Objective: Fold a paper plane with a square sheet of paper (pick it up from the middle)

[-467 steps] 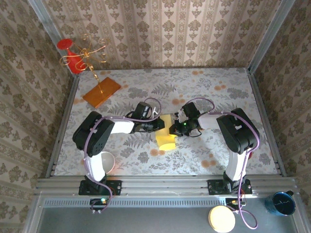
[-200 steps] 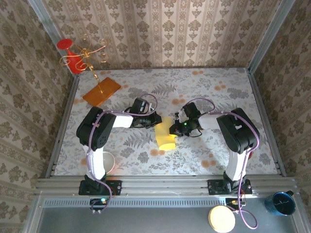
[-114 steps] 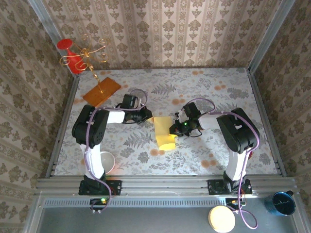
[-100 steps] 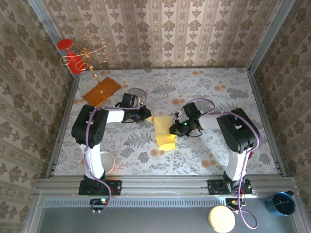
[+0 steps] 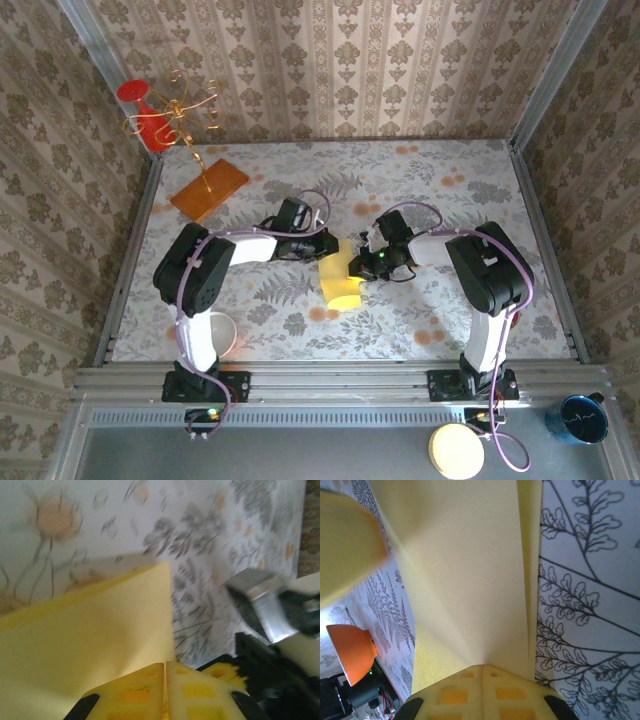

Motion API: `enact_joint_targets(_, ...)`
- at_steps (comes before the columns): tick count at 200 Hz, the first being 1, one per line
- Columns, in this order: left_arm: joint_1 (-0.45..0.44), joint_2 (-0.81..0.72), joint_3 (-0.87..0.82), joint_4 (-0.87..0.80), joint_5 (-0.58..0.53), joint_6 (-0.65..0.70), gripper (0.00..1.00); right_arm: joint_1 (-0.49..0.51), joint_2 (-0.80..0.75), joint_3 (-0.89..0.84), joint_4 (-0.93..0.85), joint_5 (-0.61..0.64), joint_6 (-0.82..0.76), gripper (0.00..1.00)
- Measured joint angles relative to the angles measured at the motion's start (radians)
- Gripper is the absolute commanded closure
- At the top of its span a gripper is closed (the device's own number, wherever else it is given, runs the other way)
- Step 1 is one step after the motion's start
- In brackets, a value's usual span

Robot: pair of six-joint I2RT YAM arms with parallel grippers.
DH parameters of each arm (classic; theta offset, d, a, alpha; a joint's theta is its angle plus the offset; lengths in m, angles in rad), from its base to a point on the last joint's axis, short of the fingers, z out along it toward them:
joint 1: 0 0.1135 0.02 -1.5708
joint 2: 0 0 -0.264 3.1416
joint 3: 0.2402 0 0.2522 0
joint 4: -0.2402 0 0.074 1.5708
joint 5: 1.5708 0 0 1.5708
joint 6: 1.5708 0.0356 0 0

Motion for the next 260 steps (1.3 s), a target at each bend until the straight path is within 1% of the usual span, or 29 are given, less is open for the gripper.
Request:
enact_joint_targets(26, 0.010, 0.003, -0.044, -0.026, 0.007, -0.001, 0.89, 0.000, 0.000, 0.000, 0.000, 0.000, 0.000, 0.98)
enact_joint_targets(61, 0.046, -0.002, -0.053, -0.040, 0.024, 0.028, 0.90, 0.000, 0.000, -0.001, 0.001, 0.000, 0.000, 0.98)
enact_joint_targets(82, 0.095, -0.002, -0.072, -0.018, 0.060, 0.035, 0.90, 0.000, 0.000, -0.003, 0.004, 0.000, 0.000, 0.98)
enact_joint_targets(113, 0.193, 0.004, -0.084, 0.003, 0.109, 0.057, 0.90, -0.001, 0.000, -0.006, 0.010, 0.000, 0.003, 0.98)
enact_joint_targets(136, 0.237, -0.003, -0.084, -0.011, 0.109, 0.086, 0.90, -0.001, 0.000, -0.006, 0.010, 0.000, 0.003, 0.98)
enact_joint_targets(156, 0.237, -0.050, -0.096, -0.049, 0.066, 0.102, 0.90, -0.001, 0.000, -0.007, 0.011, 0.000, 0.005, 0.98)
enact_joint_targets(176, 0.191, -0.137, -0.117, -0.076, 0.029, 0.100, 0.90, -0.001, -0.004, -0.013, 0.019, 0.000, 0.007, 0.98)
enact_joint_targets(200, 0.061, -0.224, -0.123, -0.077, -0.003, 0.073, 0.90, -0.001, -0.006, -0.017, 0.027, 0.000, 0.010, 0.98)
enact_joint_targets(213, -0.010, -0.237, -0.132, -0.070, -0.008, 0.045, 0.90, -0.002, -0.006, -0.018, 0.030, 0.000, 0.010, 0.98)
enact_joint_targets(227, -0.066, -0.235, -0.150, -0.071, -0.019, 0.016, 0.90, -0.002, -0.009, -0.021, 0.035, 0.000, 0.011, 0.98)
enact_joint_targets(242, -0.098, -0.228, -0.173, -0.084, -0.027, -0.007, 0.90, -0.002, -0.010, -0.026, 0.040, 0.001, 0.011, 0.98)
enact_joint_targets(260, -0.105, -0.209, -0.185, -0.097, -0.039, -0.025, 0.91, -0.002, -0.011, -0.028, 0.047, 0.001, 0.015, 0.98)
